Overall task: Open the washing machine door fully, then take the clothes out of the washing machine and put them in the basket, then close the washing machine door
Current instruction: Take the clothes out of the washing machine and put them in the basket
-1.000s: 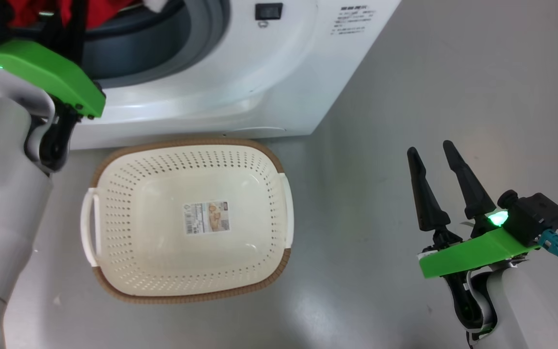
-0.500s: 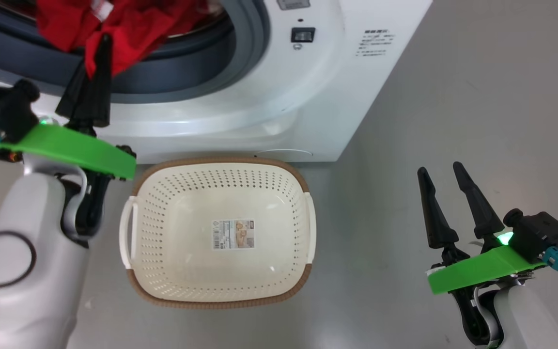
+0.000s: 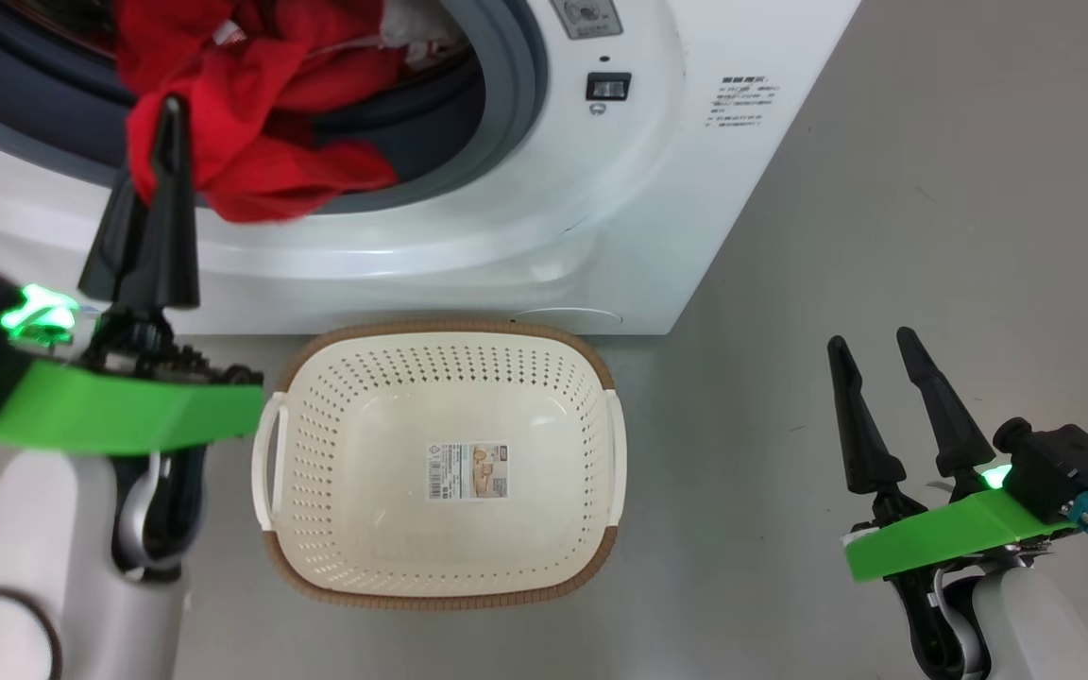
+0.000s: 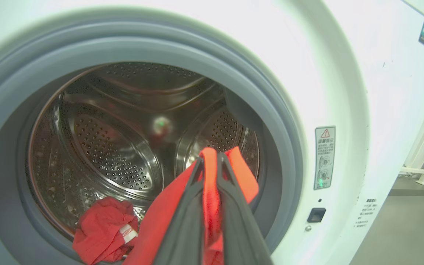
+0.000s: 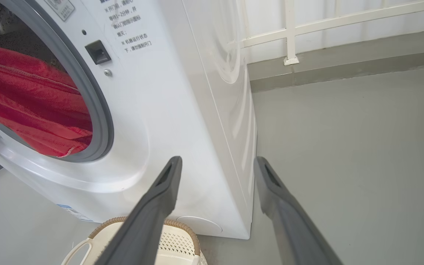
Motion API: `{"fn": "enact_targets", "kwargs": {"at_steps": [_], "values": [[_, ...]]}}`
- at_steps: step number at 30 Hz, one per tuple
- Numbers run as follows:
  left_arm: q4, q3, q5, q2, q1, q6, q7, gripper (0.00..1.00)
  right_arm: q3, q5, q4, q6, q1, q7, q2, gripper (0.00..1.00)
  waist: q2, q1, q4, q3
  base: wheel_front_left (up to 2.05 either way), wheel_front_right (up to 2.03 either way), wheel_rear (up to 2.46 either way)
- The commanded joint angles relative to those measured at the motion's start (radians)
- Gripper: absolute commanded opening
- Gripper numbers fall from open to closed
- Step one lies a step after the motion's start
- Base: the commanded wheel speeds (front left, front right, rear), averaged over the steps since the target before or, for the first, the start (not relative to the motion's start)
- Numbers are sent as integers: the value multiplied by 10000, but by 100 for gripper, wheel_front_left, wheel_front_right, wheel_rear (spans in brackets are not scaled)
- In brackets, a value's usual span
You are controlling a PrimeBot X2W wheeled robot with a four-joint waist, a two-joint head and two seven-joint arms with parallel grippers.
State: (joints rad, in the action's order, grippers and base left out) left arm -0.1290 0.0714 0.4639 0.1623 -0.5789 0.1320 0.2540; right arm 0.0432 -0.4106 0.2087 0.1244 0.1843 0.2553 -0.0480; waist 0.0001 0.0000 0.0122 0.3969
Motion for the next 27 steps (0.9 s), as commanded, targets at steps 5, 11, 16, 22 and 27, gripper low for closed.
{"fn": "enact_targets", "kwargs": {"at_steps": [5, 11, 16, 22, 27], "values": [[1574, -717, -226, 17, 788, -13, 77, 0, 124, 97, -244, 63, -268, 65, -22, 100, -1, 0, -22, -109, 0, 0, 0], [3154, -1098, -490, -175, 1288, -13, 78, 0, 135, 39, -230, 63, -283, 65, -22, 100, -1, 0, -85, -170, 0, 0, 0], [3889, -1082, -604, -343, 1654, -13, 78, 0, 115, 27, -249, 63, -332, 65, -22, 100, -1, 0, -135, -200, 0, 0, 0], [3348, -641, -620, -426, 1981, -13, 78, 0, 166, -7, -293, 63, -304, 65, -22, 100, -1, 0, -198, -106, 0, 0, 0], [2212, -208, -606, -431, 2154, -13, 78, 0, 223, -52, -358, 63, -174, 65, -22, 100, -1, 0, -271, 167, 0, 0, 0]]}}
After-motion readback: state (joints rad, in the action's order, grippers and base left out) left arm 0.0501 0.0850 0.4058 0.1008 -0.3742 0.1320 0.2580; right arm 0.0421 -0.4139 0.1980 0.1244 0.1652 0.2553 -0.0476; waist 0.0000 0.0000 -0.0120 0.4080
